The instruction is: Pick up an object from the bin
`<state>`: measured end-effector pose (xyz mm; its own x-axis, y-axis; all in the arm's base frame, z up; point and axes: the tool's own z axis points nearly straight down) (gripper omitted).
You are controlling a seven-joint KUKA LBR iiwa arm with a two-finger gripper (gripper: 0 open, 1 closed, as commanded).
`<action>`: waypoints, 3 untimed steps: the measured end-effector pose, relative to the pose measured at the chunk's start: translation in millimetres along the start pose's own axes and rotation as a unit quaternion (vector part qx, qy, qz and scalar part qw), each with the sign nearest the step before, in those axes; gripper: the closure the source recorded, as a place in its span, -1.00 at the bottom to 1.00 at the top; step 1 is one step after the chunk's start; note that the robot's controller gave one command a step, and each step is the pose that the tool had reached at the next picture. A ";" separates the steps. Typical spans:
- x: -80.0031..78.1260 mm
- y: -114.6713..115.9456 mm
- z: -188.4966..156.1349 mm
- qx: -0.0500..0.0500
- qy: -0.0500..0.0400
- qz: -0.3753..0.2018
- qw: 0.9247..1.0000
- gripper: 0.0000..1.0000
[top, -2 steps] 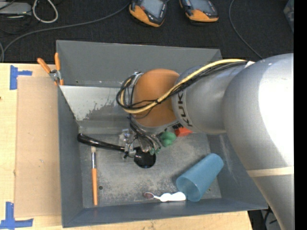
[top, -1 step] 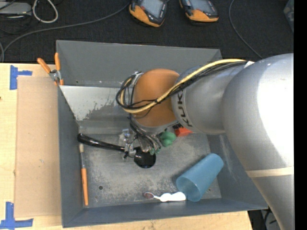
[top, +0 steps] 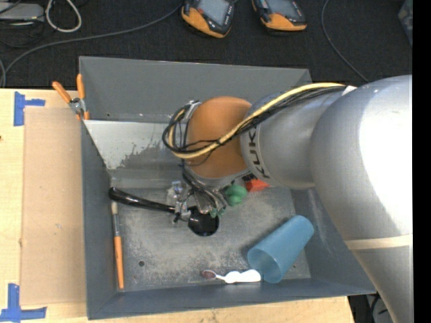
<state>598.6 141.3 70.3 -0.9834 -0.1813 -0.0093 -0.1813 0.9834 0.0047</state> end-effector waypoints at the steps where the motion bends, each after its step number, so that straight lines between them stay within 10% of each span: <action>1: 0.0 0.1 0.0 0.000 0.000 0.000 1.000 1.00; 3: 0.0 0.2 0.0 0.000 0.000 0.001 1.000 1.00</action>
Offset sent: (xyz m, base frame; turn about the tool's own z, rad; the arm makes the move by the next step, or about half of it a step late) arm 0.0000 0.0000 0.0000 0.0000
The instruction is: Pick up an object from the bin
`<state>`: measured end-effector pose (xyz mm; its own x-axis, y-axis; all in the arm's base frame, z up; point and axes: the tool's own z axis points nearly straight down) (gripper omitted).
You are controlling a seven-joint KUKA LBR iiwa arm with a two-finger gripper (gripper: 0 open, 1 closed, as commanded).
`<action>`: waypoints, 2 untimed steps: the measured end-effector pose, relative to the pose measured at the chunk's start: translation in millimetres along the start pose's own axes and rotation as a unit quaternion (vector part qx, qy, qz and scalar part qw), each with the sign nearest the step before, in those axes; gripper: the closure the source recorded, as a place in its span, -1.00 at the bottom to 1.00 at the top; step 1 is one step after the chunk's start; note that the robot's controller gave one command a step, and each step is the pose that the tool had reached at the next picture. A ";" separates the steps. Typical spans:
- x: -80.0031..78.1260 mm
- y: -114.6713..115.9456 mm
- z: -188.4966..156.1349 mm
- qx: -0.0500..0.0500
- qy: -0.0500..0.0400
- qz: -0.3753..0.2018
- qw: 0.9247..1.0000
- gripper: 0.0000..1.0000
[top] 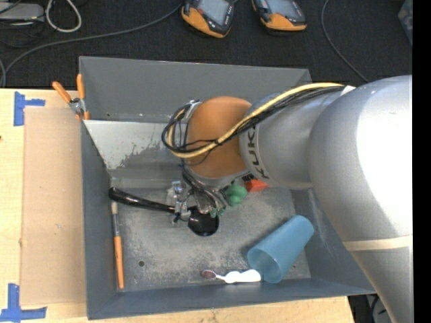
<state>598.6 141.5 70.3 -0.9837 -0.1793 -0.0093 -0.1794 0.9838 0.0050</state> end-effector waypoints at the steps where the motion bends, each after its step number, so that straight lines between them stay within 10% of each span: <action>1: 0.0 0.1 0.0 0.000 0.000 0.000 1.000 1.00; 2: 0.0 0.1 0.0 0.000 0.000 0.001 1.000 1.00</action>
Offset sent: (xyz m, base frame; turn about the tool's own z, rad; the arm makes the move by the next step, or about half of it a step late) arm 0.0000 0.0000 0.0000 0.0000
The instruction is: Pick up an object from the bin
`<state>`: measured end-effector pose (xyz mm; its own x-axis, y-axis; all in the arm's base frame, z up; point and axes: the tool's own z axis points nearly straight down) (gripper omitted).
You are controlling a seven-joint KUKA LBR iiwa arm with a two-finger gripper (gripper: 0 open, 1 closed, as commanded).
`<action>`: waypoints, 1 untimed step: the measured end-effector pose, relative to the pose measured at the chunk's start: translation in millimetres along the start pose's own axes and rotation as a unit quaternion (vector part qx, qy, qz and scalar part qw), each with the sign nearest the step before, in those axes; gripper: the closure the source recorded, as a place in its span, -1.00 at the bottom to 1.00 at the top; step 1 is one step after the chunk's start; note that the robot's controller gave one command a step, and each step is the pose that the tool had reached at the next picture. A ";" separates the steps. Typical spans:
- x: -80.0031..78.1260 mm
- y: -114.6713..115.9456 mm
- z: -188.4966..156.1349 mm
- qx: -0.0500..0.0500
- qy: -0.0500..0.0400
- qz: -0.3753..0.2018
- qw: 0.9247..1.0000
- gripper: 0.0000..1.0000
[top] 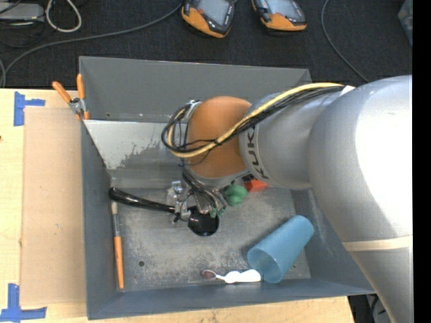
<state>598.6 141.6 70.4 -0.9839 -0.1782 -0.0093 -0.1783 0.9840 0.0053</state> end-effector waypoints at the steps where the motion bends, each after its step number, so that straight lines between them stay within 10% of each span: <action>1: 0.0 0.0 0.0 0.000 0.000 0.000 1.000 1.00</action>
Offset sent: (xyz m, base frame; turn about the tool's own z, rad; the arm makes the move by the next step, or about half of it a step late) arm 0.0000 0.0000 0.0000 0.0000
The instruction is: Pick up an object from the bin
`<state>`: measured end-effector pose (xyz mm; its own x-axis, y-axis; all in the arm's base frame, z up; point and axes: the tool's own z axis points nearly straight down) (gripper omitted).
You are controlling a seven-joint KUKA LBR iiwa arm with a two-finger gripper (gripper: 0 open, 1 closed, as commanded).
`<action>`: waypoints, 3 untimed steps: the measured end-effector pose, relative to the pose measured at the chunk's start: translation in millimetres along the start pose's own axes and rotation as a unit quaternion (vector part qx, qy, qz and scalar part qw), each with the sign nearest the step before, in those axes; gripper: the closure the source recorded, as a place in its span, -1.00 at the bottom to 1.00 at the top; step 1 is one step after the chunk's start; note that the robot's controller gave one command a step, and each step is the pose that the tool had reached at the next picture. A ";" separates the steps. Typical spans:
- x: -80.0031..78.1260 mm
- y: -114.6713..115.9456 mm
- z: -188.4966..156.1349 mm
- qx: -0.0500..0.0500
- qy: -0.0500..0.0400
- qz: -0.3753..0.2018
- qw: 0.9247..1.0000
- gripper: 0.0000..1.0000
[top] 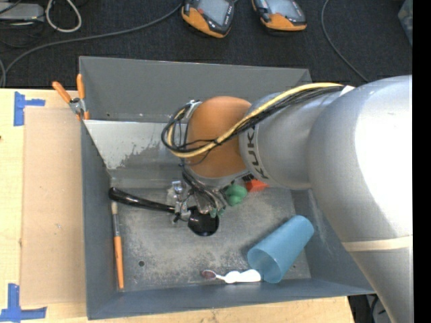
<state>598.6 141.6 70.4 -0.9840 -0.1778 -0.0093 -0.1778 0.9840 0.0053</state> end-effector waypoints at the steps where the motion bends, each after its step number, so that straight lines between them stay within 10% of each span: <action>1: 0.0 0.0 0.0 0.000 0.000 0.000 1.000 1.00; 3: 3.4 -0.3 -105.0 -0.001 -0.001 0.002 1.000 1.00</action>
Offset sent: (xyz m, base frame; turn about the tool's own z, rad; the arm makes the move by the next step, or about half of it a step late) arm -0.0008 0.0012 0.0355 -0.0141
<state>594.4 139.9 175.4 -0.9849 -0.1730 -0.0115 -0.1731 0.9849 0.0064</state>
